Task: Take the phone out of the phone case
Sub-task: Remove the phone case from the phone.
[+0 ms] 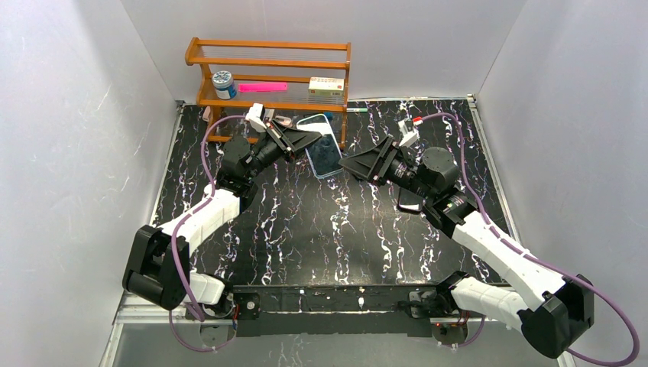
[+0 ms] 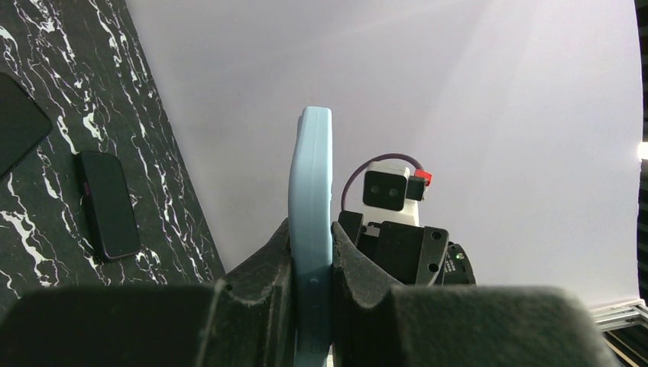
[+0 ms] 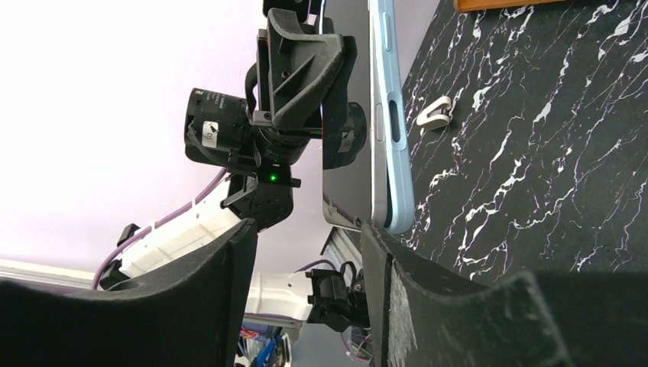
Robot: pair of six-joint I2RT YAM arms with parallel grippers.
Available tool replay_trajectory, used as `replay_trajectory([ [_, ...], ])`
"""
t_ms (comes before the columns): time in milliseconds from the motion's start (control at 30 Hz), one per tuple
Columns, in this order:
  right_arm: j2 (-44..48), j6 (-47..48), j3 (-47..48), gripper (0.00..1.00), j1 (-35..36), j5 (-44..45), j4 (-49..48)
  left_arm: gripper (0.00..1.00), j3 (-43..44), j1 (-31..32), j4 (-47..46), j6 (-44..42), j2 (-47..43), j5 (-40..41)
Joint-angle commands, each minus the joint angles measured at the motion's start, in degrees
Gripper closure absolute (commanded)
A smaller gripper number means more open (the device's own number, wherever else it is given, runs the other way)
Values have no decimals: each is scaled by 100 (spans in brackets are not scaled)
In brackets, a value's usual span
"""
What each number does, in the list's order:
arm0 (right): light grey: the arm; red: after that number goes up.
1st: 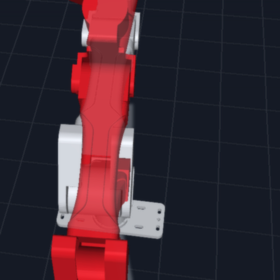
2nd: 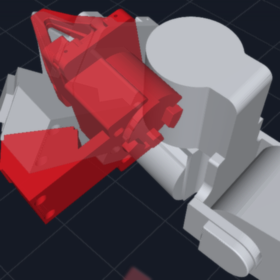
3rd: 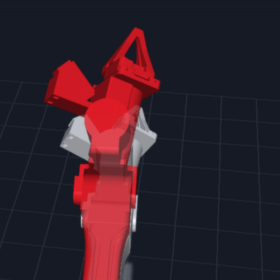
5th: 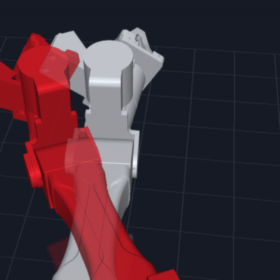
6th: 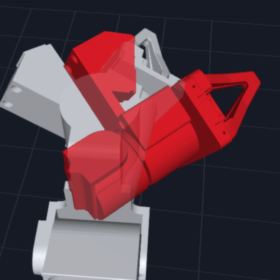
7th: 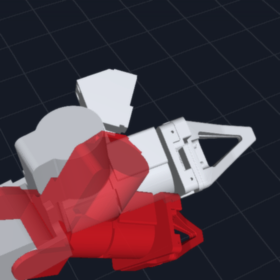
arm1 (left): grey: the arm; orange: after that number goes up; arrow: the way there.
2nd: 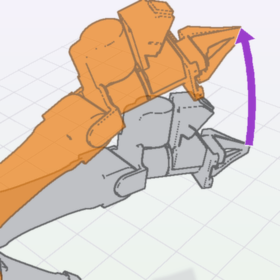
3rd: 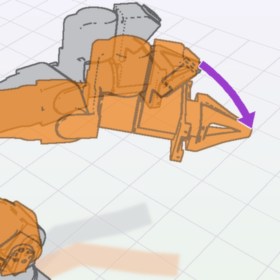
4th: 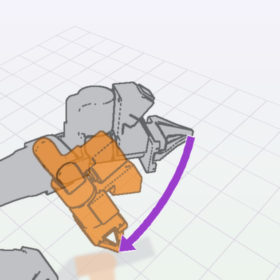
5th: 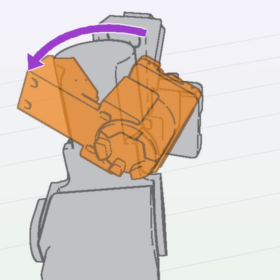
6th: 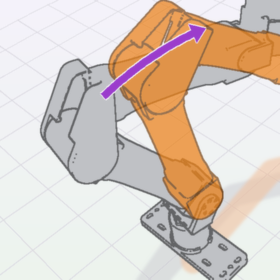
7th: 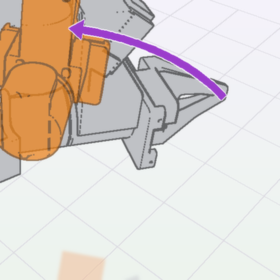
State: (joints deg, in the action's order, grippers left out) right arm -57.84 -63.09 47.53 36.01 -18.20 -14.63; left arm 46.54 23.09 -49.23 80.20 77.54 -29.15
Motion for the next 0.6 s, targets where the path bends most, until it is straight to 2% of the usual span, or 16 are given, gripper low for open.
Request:
replay_trajectory([
  [0,-11,-72,195,40,-22,-45,-355,100,110,42,-350,57,-142,-113],
  [567,222,329,81,40,-68,333,259,100,130,64,-348,48,-180,-21],
])
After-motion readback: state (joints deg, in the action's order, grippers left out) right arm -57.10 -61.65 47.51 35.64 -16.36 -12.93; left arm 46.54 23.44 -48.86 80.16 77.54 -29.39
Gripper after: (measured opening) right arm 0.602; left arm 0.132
